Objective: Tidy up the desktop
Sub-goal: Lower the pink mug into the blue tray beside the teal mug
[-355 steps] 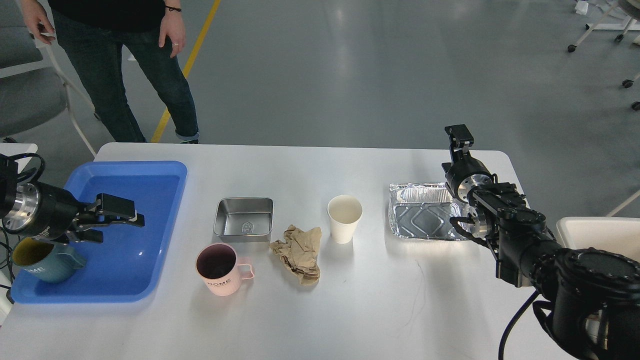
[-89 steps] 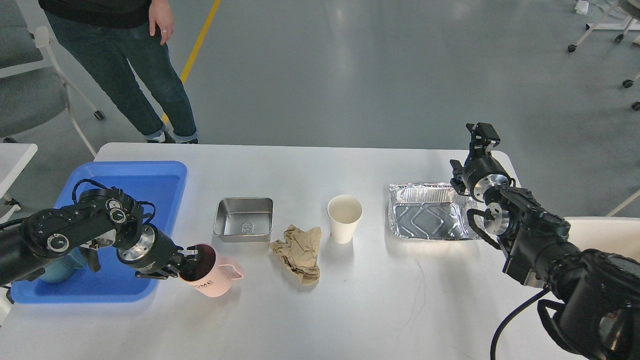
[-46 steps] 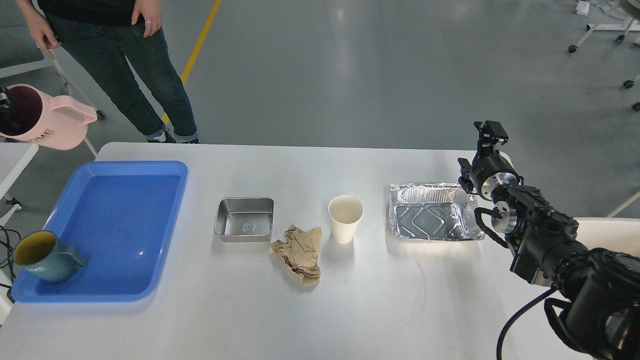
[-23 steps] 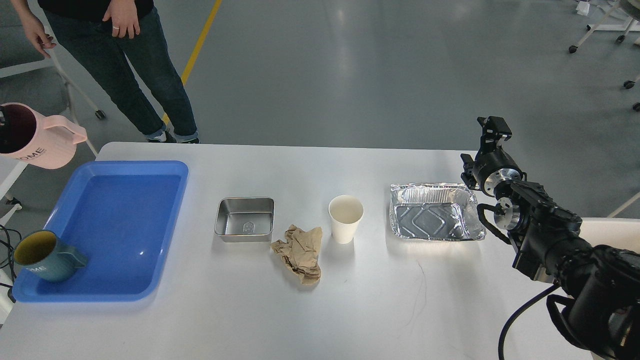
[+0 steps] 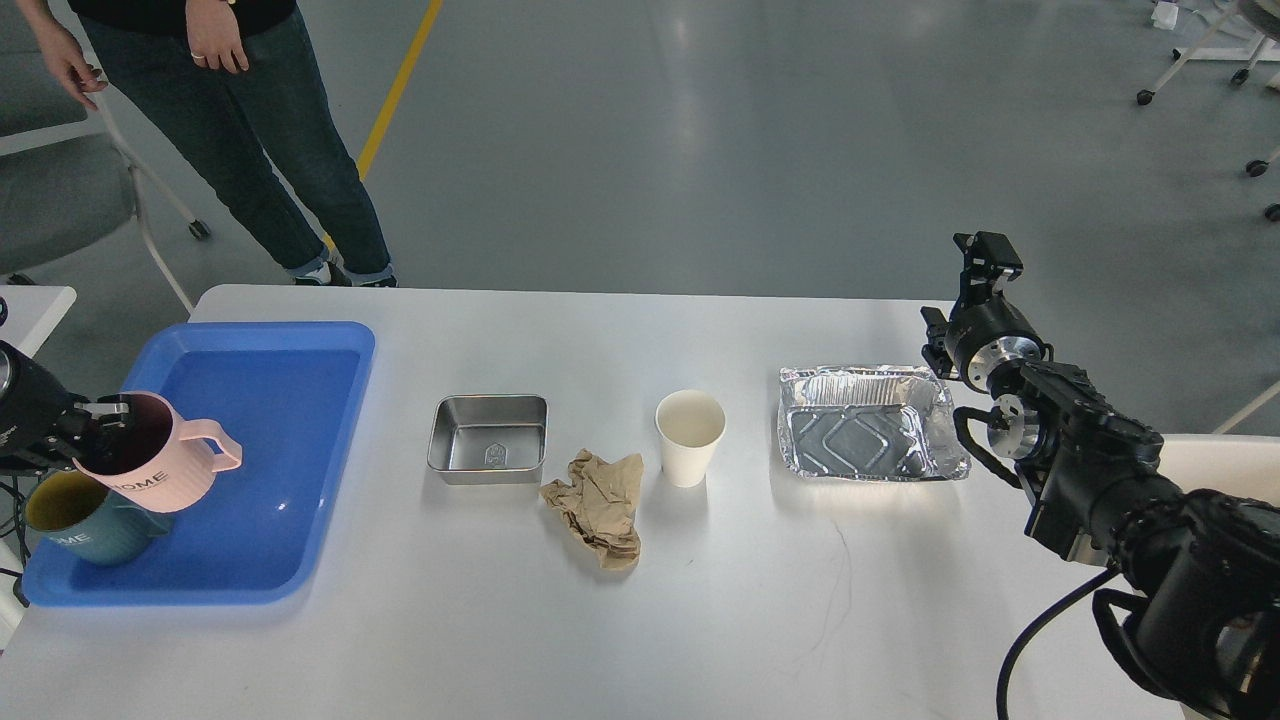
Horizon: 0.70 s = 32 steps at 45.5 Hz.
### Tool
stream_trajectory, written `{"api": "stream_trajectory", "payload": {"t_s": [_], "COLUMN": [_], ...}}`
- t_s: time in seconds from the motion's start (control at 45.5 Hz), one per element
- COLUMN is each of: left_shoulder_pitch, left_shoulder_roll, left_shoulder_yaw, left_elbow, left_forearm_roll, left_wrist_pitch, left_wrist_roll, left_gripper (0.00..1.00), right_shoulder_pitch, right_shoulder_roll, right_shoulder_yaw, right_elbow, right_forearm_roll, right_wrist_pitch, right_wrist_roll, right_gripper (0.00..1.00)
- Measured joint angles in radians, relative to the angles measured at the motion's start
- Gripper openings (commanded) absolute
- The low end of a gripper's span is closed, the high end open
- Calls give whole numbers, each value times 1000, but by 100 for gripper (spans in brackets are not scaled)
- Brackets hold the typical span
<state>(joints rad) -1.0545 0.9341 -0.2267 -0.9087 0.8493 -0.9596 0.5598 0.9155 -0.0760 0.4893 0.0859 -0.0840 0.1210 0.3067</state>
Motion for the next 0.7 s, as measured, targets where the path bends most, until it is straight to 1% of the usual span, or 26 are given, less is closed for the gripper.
{"api": "stream_trajectory", "payload": {"t_s": [0.264,0.439,0.703], "left_shoulder_pitch": [43,67,73], "left_shoulder_roll": [-23,-70,-144], "left_shoulder_yaw": [-1,-2,-2], "left_elbow": [6,67,146], "left_forearm_roll": [4,4,3], "left_wrist_pitch": [0,0,0], "left_wrist_roll": [-1,-2,-5], "left_gripper": [0,0,0], "right_shoulder_pitch": [-5,-9,-14], "right_shoulder_roll": [1,1,2], "right_shoulder_yaw": [0,0,0], "right_elbow": [0,0,0], "right_forearm_roll": [0,0,0], "right_wrist_pitch": [0,0,0], "right_wrist_roll": [0,0,0], "right_gripper": [100,100,100]}}
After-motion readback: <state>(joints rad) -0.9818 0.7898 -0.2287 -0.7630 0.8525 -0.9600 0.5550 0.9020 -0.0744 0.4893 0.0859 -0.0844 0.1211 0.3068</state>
